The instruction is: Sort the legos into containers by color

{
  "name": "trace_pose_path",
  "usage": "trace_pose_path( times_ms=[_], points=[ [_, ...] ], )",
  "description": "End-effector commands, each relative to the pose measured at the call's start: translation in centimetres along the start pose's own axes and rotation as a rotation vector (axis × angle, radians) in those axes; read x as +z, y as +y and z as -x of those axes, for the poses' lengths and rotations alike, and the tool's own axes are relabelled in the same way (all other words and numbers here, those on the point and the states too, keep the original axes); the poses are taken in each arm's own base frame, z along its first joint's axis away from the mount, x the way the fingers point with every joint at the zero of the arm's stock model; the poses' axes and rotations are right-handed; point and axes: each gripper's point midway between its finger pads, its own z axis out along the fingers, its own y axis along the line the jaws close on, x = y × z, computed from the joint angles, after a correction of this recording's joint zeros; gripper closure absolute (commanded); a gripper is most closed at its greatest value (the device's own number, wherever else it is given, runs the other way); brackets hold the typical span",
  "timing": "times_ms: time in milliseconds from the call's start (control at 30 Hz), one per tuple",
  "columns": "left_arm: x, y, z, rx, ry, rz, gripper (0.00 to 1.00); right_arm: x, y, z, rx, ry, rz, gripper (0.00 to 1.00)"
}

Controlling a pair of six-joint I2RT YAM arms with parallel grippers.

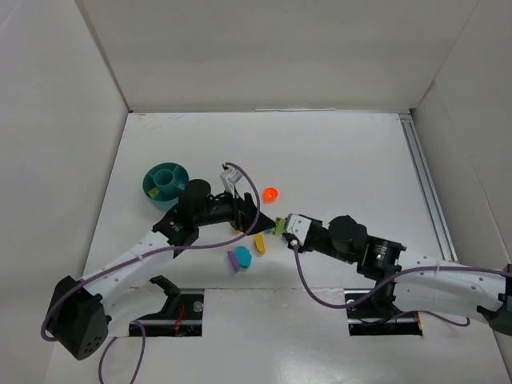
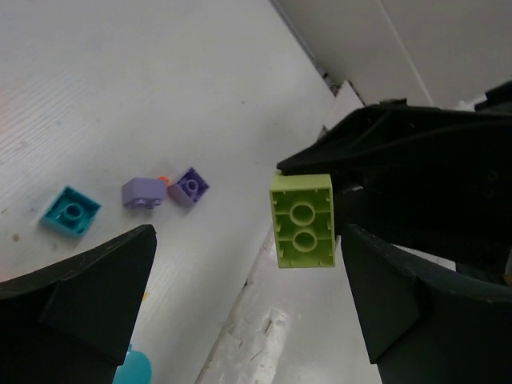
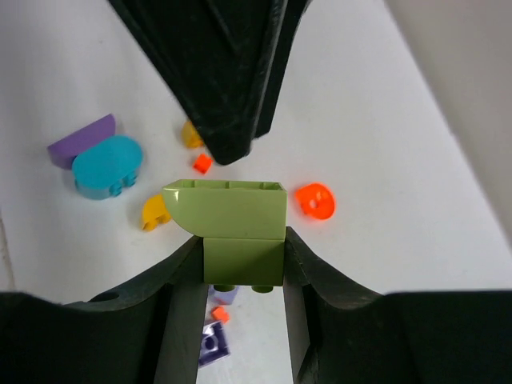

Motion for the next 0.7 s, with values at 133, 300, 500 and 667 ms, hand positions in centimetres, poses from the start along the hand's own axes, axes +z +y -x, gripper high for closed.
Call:
trace_pose_path(
  times_ms=[133,300,500,667],
  points=[
    [0.0,-4.8,0.9,0.096,0.026,-0.258,0.01,-0.4,-2.3,4.9,-0.144,-0.118,-0.033,0.75],
    [0.1,-5.3,0.9,0.104,0.026,-0.283,0.07,0.5,-2.3,5.1,-0.167,-0.11,-0.03,0.75],
    [0.3,-5.4,0.6,0.099,0.03,-0.292,0.35,0.7,-2.2,6.3,-0.177,-0.152,-0.018,0.75],
    [0.3,-5.5,0.8,0.105,0.024,-0.296,0.42,0.7,-2.3,6.9,-0.176,-0.177,-0.021,0.75]
  ],
)
